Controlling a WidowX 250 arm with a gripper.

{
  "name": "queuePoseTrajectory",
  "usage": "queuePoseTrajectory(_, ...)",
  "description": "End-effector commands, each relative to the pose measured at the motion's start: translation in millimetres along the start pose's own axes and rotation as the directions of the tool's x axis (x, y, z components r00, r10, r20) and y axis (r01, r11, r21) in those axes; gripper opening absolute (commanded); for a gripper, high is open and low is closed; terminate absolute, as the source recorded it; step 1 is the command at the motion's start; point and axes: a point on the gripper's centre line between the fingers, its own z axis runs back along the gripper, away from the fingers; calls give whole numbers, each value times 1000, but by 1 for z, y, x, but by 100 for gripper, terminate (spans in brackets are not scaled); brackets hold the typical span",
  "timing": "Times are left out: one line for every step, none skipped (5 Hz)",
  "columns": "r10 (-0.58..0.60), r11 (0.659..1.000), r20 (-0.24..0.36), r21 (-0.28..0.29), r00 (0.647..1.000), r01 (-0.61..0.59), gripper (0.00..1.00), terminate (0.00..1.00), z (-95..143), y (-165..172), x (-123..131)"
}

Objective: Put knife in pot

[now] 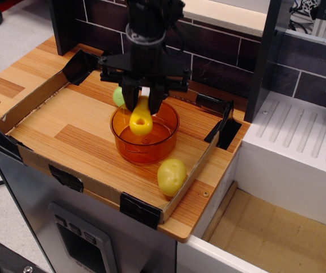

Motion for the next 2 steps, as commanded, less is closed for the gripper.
queuePoseTrajectory(-6,999,32,-46,999,8,100,0,14,5,8)
queuePoseTrajectory(-19,997,72,-78,997,25,100,0,31,8,11)
